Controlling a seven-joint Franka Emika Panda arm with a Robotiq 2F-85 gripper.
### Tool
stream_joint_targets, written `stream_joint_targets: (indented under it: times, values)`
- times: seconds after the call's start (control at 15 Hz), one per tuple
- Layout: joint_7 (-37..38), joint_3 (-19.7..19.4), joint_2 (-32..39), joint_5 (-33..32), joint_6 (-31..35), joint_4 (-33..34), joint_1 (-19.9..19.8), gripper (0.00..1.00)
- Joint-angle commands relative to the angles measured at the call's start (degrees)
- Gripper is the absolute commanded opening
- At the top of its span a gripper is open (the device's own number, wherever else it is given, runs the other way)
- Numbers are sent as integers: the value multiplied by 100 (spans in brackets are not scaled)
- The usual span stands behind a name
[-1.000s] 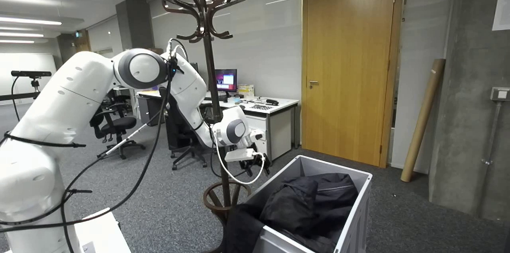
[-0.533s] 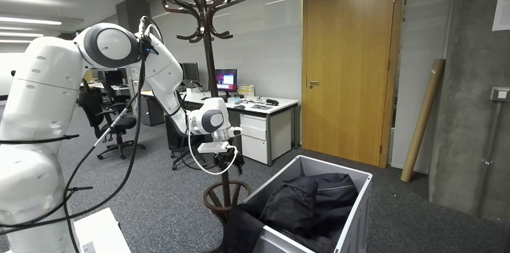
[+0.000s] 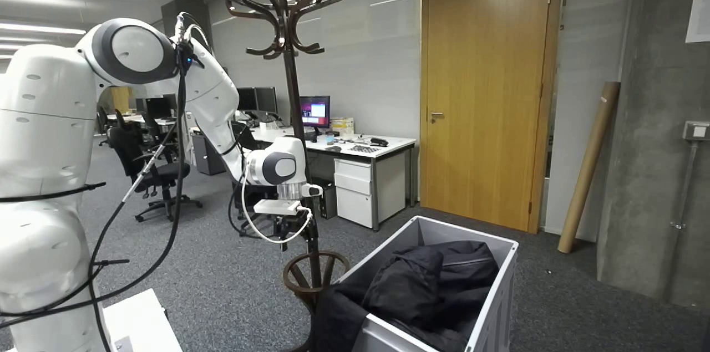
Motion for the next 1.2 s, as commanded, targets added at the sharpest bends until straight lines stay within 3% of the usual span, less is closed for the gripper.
stream_joint_targets:
  times: [0.0,0.27,0.67,1.13]
  values:
    - [-8,-21,-1,12,-9,4,20,100]
    - [562,-65,33,-108,-313,66,212,100]
    - [1560,-134,112,-236,-1545,-54,413,100]
    - [1584,-469,384,-267,-1271,-686,122,100]
